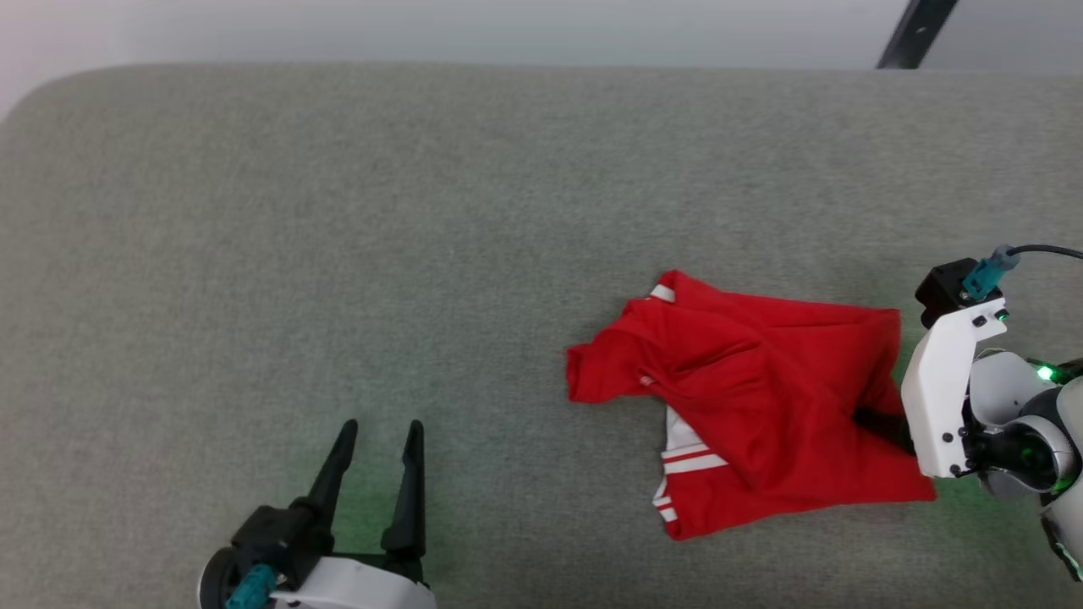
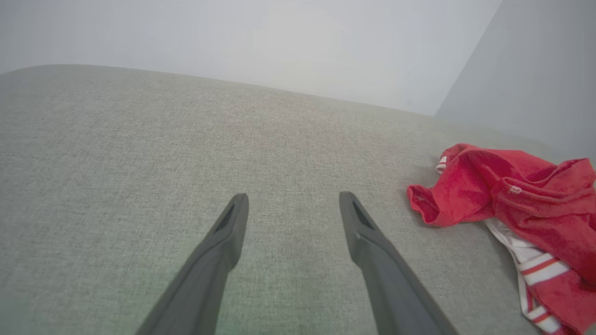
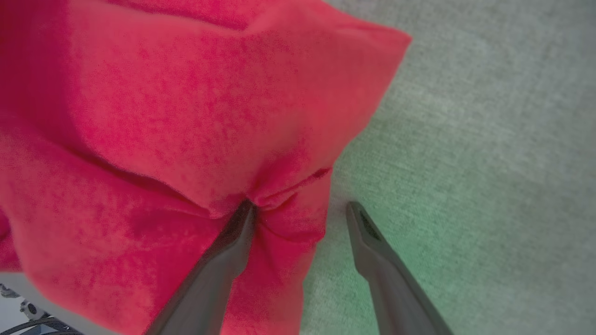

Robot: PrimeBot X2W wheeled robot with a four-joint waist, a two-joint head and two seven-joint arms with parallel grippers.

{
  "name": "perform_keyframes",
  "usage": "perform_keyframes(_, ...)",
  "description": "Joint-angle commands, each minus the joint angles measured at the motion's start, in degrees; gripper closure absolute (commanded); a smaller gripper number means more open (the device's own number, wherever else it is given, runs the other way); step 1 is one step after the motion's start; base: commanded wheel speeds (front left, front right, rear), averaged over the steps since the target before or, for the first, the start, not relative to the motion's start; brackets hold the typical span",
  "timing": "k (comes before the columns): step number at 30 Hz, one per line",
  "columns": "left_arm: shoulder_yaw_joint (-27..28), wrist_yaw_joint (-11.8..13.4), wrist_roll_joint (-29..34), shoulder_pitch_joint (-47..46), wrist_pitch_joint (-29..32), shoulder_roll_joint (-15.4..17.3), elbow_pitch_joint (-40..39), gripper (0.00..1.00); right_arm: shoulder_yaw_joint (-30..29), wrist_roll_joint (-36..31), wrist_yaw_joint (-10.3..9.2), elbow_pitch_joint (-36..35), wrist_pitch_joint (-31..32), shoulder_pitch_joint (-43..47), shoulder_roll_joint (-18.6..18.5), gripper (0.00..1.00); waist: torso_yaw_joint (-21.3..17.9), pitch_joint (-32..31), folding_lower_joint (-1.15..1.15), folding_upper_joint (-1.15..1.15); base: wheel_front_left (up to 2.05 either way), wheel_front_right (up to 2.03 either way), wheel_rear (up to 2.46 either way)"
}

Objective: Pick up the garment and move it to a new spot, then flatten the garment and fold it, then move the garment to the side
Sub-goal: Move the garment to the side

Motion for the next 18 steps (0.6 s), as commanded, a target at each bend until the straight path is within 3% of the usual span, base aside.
perform_keyframes(1,-0.31,-0.27,-0.01,-1.12,-0.23,-0.17,0.63,0.00,1.74,0.59,-0.06,2.24,-0.38,1.56,0.72,0.00,2.61,2.71,0.00,0.00,0.00,0.00,0.00)
perform_keyframes(6,-0.61,-0.36,-0.24,-2.05,-0.61,-0.37,2.00,0.00,4.04,1.01,-0.07,5.49,-2.53,2.40,1.63,0.00,2.86,3.10,0.00,0.00,0.00,0.00,0.00)
perform_keyframes(7,-0.57,-0.35,-0.31,-2.29,-0.67,-0.41,2.33,0.00,4.33,1.21,-0.07,5.97,-3.26,2.50,1.91,0.12,2.82,3.05,0.00,0.00,0.00,0.00,0.00)
perform_keyframes(9,-0.38,-0.40,-0.34,-2.65,-0.67,-0.45,2.90,0.00,5.06,1.83,-0.07,6.49,-5.09,2.42,2.32,0.84,2.59,2.74,0.00,0.00,0.00,0.00,0.00)
perform_keyframes(10,-0.25,-0.43,-0.27,-2.80,-0.71,-0.39,3.16,0.00,5.25,1.96,-0.07,6.88,-6.03,2.34,2.52,1.00,2.37,2.43,0.00,0.00,0.00,0.00,0.00)
perform_keyframes(18,0.47,-1.11,0.19,-2.62,-0.77,-0.15,4.11,0.00,4.15,4.93,-0.15,7.13,-14.03,1.67,1.96,1.00,-0.19,0.21,0.00,0.00,0.00,0.00,0.00)
